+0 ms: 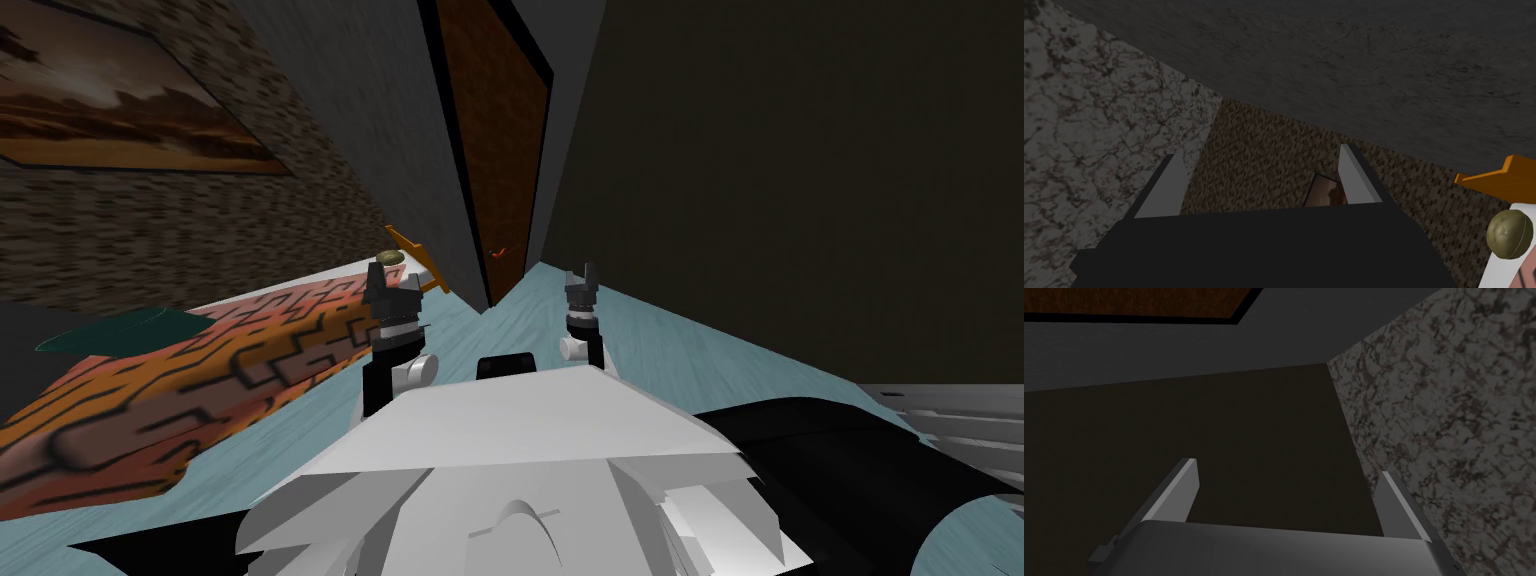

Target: Pull the door open

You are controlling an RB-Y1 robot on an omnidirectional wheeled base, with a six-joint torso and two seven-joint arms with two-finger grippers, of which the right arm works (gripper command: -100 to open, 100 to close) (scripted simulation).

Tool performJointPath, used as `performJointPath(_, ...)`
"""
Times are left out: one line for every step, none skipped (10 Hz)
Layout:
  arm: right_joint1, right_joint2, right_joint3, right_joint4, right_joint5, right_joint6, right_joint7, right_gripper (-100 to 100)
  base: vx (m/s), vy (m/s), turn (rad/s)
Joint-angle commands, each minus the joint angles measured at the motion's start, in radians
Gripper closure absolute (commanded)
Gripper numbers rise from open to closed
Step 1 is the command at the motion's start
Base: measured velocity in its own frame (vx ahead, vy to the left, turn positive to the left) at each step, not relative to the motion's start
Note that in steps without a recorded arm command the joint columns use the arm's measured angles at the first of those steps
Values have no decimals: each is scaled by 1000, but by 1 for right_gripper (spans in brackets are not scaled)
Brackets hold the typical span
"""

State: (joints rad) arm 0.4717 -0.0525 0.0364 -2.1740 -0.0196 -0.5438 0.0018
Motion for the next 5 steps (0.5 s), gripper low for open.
performJointPath(-10,-7,6,30,0,-7,-5,-100,70,-22,94)
performJointPath(-20,-13,8,54,0,-10,-10,-100,65,-22,111)
performJointPath(-30,-19,11,77,-1,-13,-14,-100,67,-20,112)
performJointPath(-40,-25,13,100,-2,-17,-18,-100,74,-33,102)
performJointPath(-50,-31,15,124,-2,-20,-22,-100,91,-24,129)
